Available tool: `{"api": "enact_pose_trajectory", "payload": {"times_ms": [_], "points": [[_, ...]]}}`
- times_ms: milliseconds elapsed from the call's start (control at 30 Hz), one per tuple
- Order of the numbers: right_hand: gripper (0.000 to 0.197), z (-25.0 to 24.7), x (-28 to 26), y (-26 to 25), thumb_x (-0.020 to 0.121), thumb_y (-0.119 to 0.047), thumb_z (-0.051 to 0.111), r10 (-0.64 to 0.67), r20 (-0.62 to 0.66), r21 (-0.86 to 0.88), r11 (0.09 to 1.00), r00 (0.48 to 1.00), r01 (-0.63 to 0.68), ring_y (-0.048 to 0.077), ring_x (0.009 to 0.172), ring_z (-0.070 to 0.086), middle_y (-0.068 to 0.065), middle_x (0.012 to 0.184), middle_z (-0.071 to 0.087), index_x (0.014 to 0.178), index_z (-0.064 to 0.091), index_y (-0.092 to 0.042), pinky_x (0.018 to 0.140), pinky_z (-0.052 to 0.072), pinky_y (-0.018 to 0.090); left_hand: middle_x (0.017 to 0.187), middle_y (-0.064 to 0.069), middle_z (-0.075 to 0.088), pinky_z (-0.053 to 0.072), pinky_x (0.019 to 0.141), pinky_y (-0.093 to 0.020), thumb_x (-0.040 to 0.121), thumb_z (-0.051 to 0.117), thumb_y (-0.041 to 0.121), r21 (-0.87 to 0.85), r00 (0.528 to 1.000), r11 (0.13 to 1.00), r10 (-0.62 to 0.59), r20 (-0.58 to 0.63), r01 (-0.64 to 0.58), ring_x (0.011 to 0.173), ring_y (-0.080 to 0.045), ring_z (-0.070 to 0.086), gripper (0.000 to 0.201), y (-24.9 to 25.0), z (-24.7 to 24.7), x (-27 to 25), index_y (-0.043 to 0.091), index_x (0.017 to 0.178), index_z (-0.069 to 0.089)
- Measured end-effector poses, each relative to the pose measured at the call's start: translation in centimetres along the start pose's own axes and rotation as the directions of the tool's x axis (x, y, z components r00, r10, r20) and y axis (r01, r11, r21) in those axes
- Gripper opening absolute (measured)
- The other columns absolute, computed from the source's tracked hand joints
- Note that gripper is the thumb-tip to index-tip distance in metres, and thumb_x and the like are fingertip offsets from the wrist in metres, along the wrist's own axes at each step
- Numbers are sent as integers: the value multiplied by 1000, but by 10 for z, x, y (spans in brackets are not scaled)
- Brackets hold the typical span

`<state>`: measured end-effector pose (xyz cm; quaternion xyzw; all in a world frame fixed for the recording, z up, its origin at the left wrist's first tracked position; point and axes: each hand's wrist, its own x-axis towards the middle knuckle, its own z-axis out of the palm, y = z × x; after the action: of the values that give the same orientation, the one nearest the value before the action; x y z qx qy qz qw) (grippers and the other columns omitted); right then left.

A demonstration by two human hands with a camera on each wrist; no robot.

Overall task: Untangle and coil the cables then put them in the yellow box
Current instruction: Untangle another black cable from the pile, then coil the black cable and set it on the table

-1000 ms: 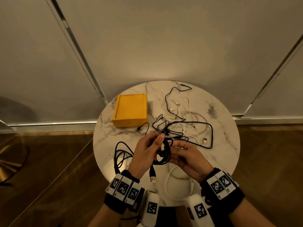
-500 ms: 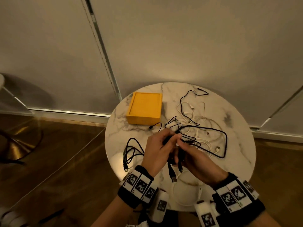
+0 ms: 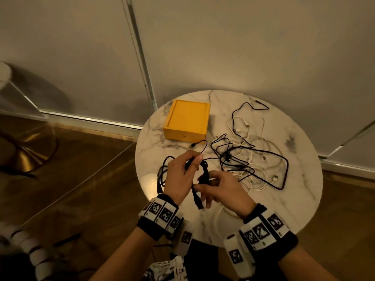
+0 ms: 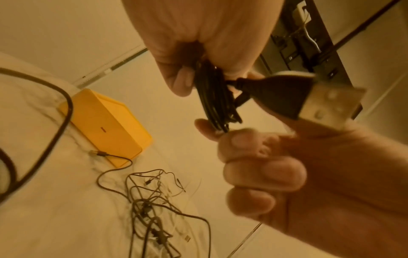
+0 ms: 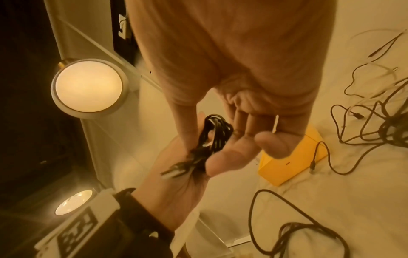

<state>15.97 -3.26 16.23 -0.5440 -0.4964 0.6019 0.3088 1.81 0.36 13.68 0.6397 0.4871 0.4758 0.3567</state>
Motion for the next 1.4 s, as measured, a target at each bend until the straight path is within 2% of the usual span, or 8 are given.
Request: {"api": "enact_pose_trajectory", "payload": {"times_ms": [367,533,833,900,1033,1200,1333,1400], "points": [[58,24,9,34,79,13,56,92,101,-66,994,991,-86,21,44,55,21,68,67,129,43,-13,48,43,20,74,7,65,45,64,-17,95,58,26,151,991,980,-130,17,126,69,-4,59,17,-68,-17,-28,15,86,67],[57,29,9,69,81,11,54,194,148,-157,973,970,-171,17,45,57,17,65,66,130,40,-13,47,43,20,73,0,66,45,60,-23,96,55,32,216,915,934,-332,228,285,60,-3,56,21,-103,-9,-54,16,87,66],[51,44,48,143,76,2,67,350,-105,-62,932,931,-358,29,61,67,22,84,68,124,50,-5,63,58,37,117,2,59,45,93,-26,93,58,24,430,900,873,-359,248,230,105,-14,57,27,-133,-9,-67,18,118,64],[54,45,58,146,72,-3,73,349,-124,-42,933,929,-357,31,66,69,22,85,70,121,52,-3,69,59,41,119,10,58,46,92,-23,93,57,26,452,917,866,-338,210,215,106,-7,55,27,-137,-15,-69,23,119,63],[45,49,74,145,80,7,66,394,-120,61,919,911,-390,27,48,63,20,63,68,121,48,3,52,55,35,99,17,63,52,79,-20,92,60,25,406,917,840,-398,12,359,84,2,59,13,-140,-40,-67,32,102,66],[37,41,69,139,85,-15,68,388,-130,-78,914,913,-399,25,46,57,13,63,66,116,48,-10,47,49,30,81,7,64,57,66,-35,88,65,23,253,866,830,-454,-208,496,68,-16,63,8,-144,-69,-49,26,87,58],[22,26,68,121,91,-11,58,379,-107,-86,918,919,-388,19,39,54,13,61,64,112,56,-4,41,42,21,83,2,68,57,59,-36,84,66,47,273,841,807,-541,-17,524,70,-16,67,36,-145,-69,-28,33,114,53],[19,22,68,106,93,-7,54,358,-66,-103,926,932,-363,15,38,56,16,68,65,111,59,-2,36,38,17,78,-3,68,58,60,-43,90,63,36,288,853,823,-520,39,489,63,-17,65,23,-137,-64,-12,19,105,65]]}}
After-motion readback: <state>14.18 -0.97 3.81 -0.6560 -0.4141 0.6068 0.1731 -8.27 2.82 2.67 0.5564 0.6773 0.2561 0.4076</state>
